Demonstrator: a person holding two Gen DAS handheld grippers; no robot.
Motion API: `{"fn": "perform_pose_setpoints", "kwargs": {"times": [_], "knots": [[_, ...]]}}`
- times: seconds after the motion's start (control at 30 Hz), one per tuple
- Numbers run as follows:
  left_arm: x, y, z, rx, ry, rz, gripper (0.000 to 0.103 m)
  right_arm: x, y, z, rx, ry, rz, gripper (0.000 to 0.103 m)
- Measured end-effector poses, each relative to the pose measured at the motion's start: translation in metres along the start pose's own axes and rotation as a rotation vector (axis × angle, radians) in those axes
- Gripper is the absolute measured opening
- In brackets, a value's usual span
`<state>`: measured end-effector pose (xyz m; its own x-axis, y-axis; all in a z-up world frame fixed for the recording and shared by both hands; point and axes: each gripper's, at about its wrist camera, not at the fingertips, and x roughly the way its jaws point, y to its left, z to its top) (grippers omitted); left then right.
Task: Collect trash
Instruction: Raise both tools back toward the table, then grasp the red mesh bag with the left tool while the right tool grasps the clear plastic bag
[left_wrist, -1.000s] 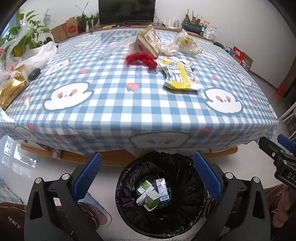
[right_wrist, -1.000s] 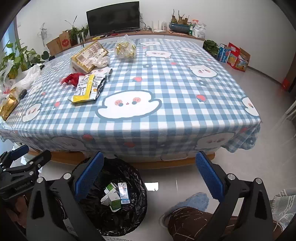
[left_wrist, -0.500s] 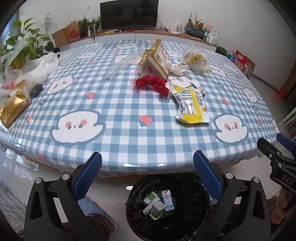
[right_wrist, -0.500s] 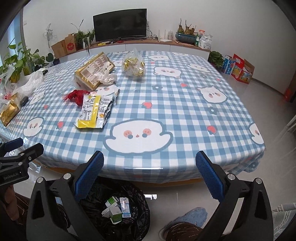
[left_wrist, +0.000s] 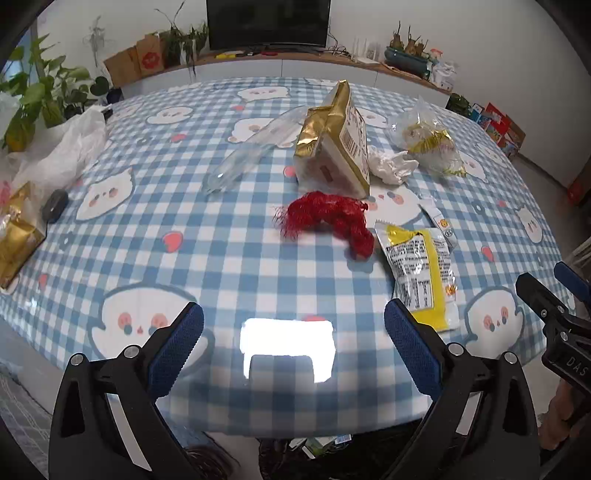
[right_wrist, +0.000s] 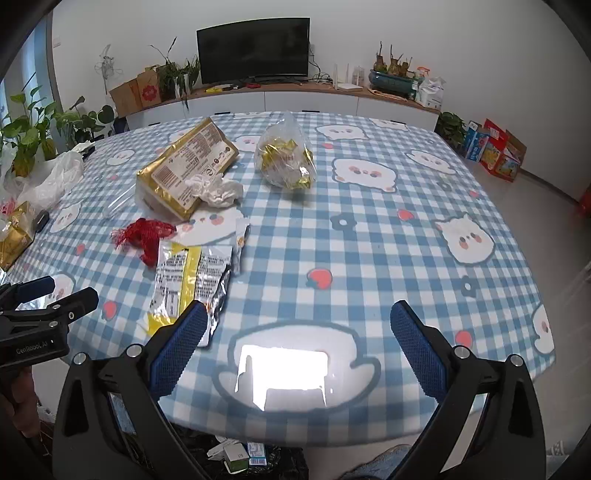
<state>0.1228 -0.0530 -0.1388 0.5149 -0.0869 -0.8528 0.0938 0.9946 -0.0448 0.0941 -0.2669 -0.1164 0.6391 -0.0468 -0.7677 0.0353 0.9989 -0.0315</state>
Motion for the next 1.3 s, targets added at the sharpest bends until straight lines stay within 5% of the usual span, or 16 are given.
{"fn": "perform_pose_setpoints", "kwargs": {"times": [0.37, 0.5, 0.77, 1.07, 1.3], "knots": [[0.037, -0.004, 0.051, 0.004, 0.021, 0.019, 0.096, 0.044, -0.006, 0.071, 0.018, -0.022, 0.023, 0.095], [0.044, -0.007, 0.062, 0.009, 0.033, 0.02, 0.095, 0.061, 0.001, 0.099, -0.043, -0.046, -0.063, 0.095], [0.061, -0.005, 0.078, -0.001, 0.074, 0.013, 0.093, 0.103, 0.013, 0.151, -0.013, 0.042, -0.036, 0.095], [0.081, -0.006, 0.076, 0.013, 0.144, 0.0, 0.087, 0.156, 0.026, 0.162, 0.02, 0.17, -0.045, 0.087], [0.084, -0.008, 0.071, 0.017, 0.175, 0.0, 0.07, 0.175, 0.022, 0.153, 0.049, 0.226, -0.054, 0.071]]}}
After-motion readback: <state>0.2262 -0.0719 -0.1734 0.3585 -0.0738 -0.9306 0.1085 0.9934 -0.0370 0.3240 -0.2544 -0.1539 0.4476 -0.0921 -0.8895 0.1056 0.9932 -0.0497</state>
